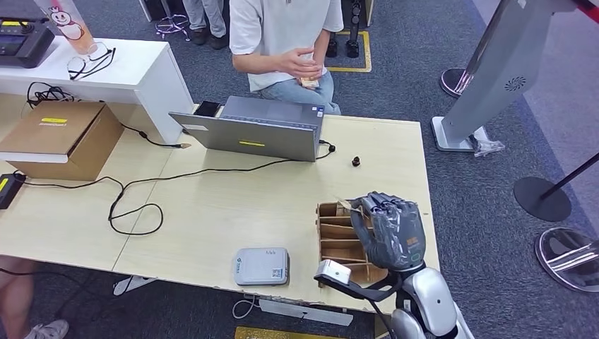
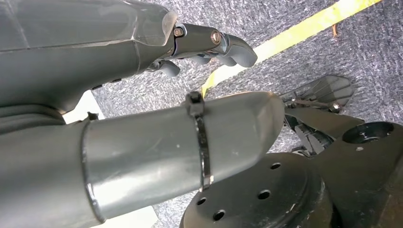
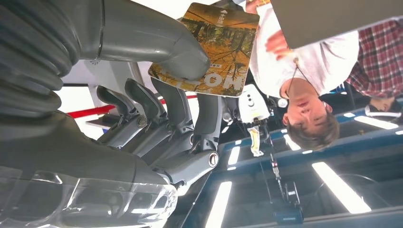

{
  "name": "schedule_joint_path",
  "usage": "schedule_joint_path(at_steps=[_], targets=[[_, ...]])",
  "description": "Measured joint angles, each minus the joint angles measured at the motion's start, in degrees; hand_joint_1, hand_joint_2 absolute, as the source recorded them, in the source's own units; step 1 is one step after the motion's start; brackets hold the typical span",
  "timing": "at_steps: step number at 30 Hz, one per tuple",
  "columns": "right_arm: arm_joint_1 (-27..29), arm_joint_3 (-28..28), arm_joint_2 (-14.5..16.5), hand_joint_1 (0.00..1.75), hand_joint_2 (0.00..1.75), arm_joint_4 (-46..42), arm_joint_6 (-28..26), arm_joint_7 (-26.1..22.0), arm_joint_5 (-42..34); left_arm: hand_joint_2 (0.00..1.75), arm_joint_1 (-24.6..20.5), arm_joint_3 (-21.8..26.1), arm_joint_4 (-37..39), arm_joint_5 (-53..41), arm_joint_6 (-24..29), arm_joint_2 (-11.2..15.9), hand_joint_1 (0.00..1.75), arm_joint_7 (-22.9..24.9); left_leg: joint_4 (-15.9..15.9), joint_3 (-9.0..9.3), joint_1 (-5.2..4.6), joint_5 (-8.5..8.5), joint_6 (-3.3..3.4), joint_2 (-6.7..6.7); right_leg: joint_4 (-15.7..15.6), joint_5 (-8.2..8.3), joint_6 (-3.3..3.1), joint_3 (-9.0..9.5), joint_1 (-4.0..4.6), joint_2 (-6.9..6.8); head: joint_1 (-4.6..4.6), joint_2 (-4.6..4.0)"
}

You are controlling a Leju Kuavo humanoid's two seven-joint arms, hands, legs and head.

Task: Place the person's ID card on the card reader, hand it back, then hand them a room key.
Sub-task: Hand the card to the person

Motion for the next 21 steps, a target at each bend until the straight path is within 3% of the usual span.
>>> schedule_joint_path(at_steps=[21], targets=[[-7.4, 1.4, 2.0, 1.75, 1.75, 6.2, -1.9, -1.0, -2.6, 0.00, -1.3, -0.6, 5.0, 0.0, 2.4, 2.0, 0.00, 0.6, 0.0, 0.01, 0.00, 0.01, 0.00, 0.00, 0.0, 0.01, 0.00, 0.00, 0.00, 0.01, 0.01, 0.00]])
